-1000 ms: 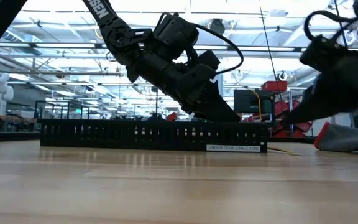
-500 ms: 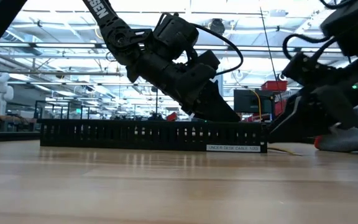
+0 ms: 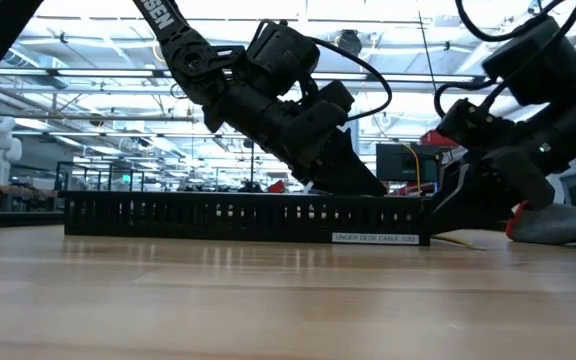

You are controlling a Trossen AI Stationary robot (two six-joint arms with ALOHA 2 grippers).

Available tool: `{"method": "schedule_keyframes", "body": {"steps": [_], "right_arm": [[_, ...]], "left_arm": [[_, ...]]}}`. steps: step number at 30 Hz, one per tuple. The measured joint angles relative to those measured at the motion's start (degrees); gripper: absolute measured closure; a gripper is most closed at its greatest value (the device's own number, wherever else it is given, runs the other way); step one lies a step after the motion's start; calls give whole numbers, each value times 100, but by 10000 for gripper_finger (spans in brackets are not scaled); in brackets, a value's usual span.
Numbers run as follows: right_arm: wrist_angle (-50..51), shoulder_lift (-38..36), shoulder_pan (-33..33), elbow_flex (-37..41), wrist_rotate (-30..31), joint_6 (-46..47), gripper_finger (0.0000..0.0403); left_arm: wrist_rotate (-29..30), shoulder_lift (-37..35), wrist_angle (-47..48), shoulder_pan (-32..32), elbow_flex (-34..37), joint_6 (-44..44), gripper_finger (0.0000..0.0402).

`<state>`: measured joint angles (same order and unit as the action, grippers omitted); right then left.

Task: Ziptie cables
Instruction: Close the black cable duct

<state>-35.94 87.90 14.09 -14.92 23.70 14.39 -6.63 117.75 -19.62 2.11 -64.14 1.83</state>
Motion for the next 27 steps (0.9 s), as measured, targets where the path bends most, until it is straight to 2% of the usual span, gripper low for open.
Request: {"method": "schedule_keyframes", "body": {"steps": [6,16,27], "right_arm": [[0,0,-179,0,-434,-132,107],[-20,-2,-362,0,-630,-244,194],[-31,-4,-387,0,-624,-246,202]], "left_arm": [[-4,0,4,-13,0,-2,89],[-178,0,7,-11,4,-2,89],[-389,4,-263,111,15,15,89]]}}
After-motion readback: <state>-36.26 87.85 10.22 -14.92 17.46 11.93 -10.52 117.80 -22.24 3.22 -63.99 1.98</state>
